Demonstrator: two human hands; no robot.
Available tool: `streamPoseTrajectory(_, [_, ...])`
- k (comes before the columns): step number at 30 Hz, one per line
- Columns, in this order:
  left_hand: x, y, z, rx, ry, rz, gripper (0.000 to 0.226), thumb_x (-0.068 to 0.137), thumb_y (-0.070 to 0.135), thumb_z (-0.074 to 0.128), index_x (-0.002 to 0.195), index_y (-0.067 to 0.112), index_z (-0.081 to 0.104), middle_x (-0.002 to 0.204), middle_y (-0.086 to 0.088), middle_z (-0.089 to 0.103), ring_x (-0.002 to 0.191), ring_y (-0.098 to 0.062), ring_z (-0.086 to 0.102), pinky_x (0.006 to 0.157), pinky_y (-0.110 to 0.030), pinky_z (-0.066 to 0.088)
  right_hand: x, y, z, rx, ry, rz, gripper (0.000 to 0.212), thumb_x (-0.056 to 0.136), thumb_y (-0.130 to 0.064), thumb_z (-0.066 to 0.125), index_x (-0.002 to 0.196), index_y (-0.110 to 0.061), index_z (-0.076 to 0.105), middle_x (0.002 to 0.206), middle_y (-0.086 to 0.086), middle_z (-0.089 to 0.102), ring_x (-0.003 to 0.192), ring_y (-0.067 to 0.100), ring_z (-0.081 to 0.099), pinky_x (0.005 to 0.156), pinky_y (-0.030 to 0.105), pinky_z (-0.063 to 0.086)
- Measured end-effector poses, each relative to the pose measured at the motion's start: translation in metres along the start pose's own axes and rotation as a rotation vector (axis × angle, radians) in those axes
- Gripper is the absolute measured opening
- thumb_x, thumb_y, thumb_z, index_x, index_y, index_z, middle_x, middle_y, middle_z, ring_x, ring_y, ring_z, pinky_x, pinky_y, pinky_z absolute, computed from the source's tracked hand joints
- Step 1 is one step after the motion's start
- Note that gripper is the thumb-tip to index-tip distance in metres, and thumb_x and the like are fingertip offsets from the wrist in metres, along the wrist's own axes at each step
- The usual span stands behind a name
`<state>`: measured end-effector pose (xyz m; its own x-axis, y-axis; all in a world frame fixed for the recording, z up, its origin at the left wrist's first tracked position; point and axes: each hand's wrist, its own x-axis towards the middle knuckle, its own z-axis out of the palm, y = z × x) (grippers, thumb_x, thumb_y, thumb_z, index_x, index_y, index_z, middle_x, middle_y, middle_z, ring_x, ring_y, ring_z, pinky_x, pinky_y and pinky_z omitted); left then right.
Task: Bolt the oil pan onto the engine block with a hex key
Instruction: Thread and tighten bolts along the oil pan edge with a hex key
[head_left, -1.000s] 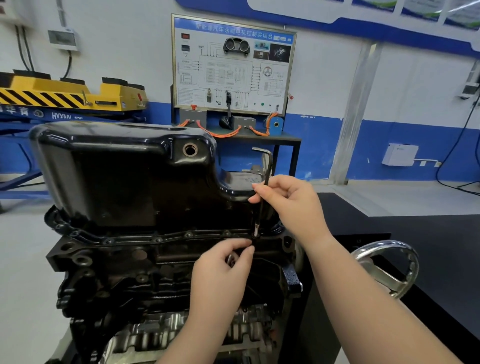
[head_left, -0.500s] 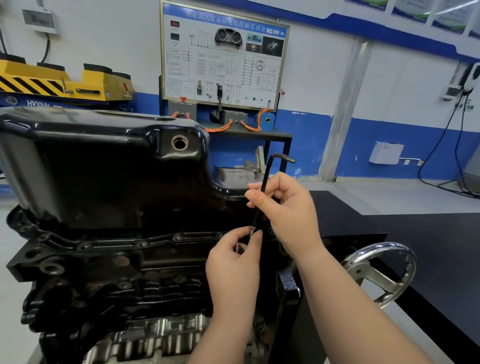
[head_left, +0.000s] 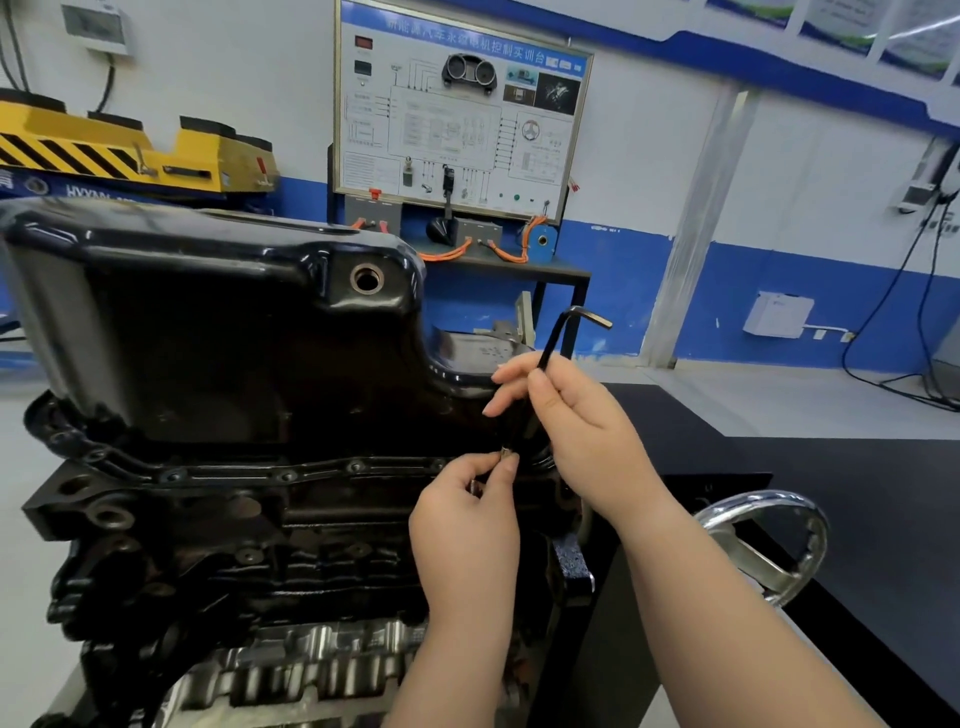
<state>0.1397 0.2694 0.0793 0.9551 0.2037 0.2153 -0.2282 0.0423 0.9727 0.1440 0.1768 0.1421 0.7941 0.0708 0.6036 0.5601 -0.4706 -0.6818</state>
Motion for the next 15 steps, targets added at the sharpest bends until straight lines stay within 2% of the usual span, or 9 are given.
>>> streamPoseTrajectory(2, [0.001,0.001,-0.002,0.014,-0.013,0.002,0.01,0.083,0.036,0.066,0.073,0.039,0.065,0.067,0.023,0.064,0.057,0.004,0.057,0.042,-0.011,0.039,0.0,-0.003,-0.006,-0.042,-0.04,-0.001,0.028,0.1,-0.011,0.038,0.104,-0.026,0.062,0.093,-0.013,0.071,0.108,-0.002,0.056,0.095,0.008,0.035])
streamPoseTrajectory(4, [0.002,0.001,-0.003,0.035,-0.021,0.007,0.007,0.083,0.037,0.066,0.076,0.038,0.067,0.067,0.018,0.066,0.066,0.009,0.058,0.046,-0.009,0.039,0.001,-0.005,-0.01,-0.058,-0.057,0.008,0.028,0.098,-0.01,0.044,0.102,-0.029,0.065,0.093,-0.016,0.072,0.108,-0.005,0.056,0.093,0.006,0.036])
streamPoseTrajectory(9, [0.005,0.002,-0.005,0.007,-0.07,-0.024,0.012,0.081,0.036,0.068,0.071,0.042,0.064,0.068,0.016,0.066,0.065,0.009,0.058,0.048,-0.008,0.038,0.003,-0.003,-0.008,0.065,-0.001,0.074,0.017,0.091,-0.01,0.059,0.091,-0.022,0.07,0.084,-0.006,0.075,0.1,-0.006,0.062,0.086,0.007,0.043])
streamPoseTrajectory(12, [0.006,0.002,-0.007,0.004,-0.087,-0.031,0.014,0.081,0.036,0.069,0.071,0.043,0.063,0.065,0.015,0.066,0.06,0.006,0.058,0.05,-0.011,0.04,0.002,-0.001,-0.005,0.065,0.047,0.076,0.015,0.087,-0.014,0.065,0.086,-0.028,0.07,0.081,-0.008,0.075,0.096,-0.003,0.065,0.089,0.017,0.045])
streamPoseTrajectory(15, [0.004,0.002,-0.007,0.019,-0.077,-0.016,0.014,0.081,0.035,0.068,0.072,0.043,0.063,0.064,0.011,0.063,0.057,0.003,0.057,0.048,-0.012,0.039,0.002,0.001,0.0,0.093,0.113,0.073,0.025,0.082,-0.014,0.069,0.07,-0.035,0.065,0.079,-0.006,0.073,0.096,0.002,0.066,0.091,0.032,0.049])
